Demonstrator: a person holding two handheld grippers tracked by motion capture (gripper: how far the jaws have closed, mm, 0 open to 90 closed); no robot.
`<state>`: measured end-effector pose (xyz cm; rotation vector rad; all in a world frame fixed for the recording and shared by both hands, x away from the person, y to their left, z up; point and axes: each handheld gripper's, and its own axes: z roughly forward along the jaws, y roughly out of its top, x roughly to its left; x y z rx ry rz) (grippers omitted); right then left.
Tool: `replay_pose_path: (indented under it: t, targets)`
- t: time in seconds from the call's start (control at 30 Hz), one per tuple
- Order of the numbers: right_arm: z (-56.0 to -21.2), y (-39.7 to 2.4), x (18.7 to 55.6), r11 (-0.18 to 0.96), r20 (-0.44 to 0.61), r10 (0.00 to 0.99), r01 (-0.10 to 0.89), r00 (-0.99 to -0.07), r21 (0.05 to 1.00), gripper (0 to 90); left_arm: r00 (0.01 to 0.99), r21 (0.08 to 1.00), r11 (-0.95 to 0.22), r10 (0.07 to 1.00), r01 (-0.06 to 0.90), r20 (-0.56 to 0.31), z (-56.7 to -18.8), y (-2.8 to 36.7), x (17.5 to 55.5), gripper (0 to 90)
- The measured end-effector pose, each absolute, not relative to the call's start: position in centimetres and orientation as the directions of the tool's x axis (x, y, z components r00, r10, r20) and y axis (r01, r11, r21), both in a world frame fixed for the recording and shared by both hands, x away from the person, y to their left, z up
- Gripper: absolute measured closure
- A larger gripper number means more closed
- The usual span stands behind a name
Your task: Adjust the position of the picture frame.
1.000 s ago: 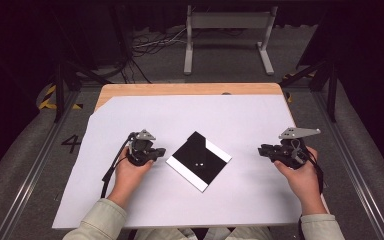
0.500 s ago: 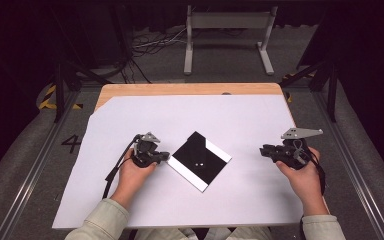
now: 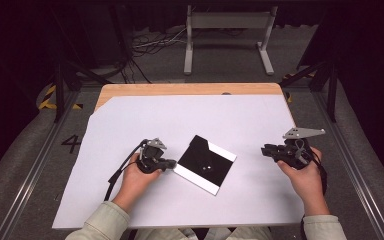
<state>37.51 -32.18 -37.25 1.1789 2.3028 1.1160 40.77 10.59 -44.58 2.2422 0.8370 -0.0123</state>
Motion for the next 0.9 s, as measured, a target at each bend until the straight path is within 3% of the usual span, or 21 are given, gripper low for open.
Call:
replay_pose_path:
  t: [0.9]
  targets:
    - [-37.4, -32.1, 37.6, 0.350, 0.071, 0.808, 0.573, -0.585, 0.741, 80.2, 0.877, 0.643, -0.611, 0.425, 0.462, -0.225, -44.5, 4.7, 36.7, 90.0]
